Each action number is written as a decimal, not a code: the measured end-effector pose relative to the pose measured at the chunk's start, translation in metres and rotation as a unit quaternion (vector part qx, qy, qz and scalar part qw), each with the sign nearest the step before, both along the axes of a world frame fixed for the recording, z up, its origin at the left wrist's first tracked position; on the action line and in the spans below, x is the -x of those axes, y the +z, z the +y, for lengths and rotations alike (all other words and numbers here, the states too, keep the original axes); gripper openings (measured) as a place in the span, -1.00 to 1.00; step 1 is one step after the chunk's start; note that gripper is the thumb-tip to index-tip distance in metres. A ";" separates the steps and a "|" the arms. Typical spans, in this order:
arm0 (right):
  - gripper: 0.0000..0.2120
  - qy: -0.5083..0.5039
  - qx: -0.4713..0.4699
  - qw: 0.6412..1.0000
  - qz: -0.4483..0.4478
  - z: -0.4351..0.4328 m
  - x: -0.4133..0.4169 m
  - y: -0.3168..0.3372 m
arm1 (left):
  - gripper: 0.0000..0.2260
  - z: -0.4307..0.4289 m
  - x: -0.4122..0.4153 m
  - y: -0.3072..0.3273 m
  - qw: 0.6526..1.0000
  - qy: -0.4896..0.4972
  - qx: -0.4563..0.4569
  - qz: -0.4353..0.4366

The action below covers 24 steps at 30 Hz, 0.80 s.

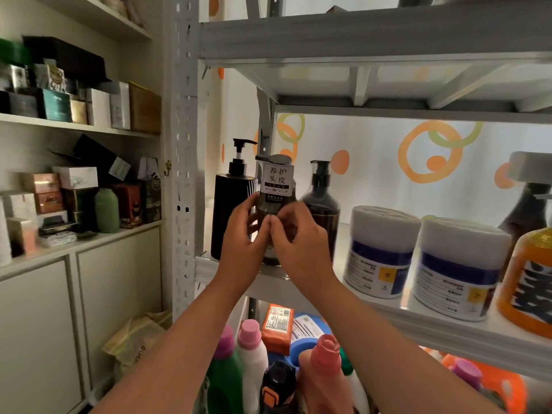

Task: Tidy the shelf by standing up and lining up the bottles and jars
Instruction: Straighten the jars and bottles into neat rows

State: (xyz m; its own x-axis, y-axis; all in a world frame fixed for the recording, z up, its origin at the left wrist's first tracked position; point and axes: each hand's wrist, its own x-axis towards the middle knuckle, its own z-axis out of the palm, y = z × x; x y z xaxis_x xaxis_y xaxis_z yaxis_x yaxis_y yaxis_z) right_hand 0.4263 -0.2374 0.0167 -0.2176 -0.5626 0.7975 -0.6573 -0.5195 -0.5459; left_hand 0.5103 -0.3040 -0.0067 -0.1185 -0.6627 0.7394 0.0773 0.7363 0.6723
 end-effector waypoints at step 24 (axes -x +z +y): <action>-0.50 0.048 -0.278 0.948 -0.149 0.013 0.008 0.071 | -0.50 0.015 0.027 0.075 0.913 0.325 0.020 -0.247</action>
